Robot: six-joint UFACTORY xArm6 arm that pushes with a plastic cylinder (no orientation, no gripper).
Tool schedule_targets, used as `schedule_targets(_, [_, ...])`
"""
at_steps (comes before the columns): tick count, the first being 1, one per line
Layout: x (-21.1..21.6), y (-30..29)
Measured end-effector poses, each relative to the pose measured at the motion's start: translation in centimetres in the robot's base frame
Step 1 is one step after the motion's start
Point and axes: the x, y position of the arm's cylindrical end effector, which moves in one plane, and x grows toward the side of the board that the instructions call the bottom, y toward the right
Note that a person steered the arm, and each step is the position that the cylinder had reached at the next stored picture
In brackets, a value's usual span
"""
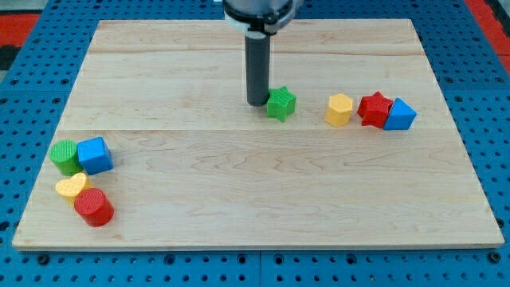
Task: Push the green star slightly down
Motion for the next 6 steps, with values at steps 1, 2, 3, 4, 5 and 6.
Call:
schedule_targets(1, [-2.7,0.4])
schedule_targets(2, [-2.3,2.3])
schedule_targets(3, [-1.6,3.2])
schedule_targets(4, [-0.7,3.2])
schedule_targets(5, [0.7,3.6])
schedule_targets(6, [0.5,3.6])
